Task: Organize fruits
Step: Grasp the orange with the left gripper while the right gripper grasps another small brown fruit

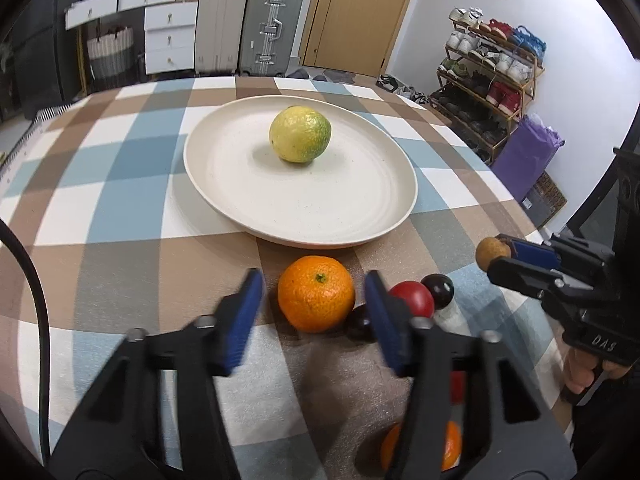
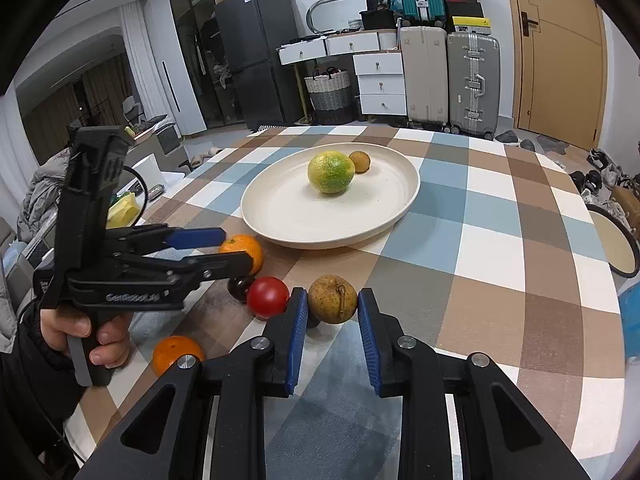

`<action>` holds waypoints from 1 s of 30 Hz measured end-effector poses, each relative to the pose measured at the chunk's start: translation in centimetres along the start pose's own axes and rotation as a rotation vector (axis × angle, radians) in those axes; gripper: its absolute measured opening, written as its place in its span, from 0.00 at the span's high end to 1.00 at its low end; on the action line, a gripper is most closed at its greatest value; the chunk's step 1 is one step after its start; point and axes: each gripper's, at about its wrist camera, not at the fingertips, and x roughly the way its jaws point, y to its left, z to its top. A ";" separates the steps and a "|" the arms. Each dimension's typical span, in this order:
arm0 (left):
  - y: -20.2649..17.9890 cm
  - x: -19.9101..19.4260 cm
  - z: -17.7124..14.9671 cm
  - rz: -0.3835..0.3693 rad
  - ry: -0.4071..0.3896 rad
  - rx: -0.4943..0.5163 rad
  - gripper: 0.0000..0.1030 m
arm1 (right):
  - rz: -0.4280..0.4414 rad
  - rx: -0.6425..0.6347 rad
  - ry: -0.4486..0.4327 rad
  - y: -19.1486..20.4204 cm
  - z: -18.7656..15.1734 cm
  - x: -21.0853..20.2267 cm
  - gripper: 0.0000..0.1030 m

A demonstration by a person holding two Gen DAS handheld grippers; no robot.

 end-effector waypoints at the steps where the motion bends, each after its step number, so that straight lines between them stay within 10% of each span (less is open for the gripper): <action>1: 0.0 0.1 0.0 -0.008 0.003 0.000 0.64 | -0.003 -0.003 0.000 0.0 0.0 0.0 0.74; 30: -0.7 -5.9 2.0 0.035 -0.252 0.039 0.65 | -0.019 0.028 -0.118 0.8 3.6 0.0 0.74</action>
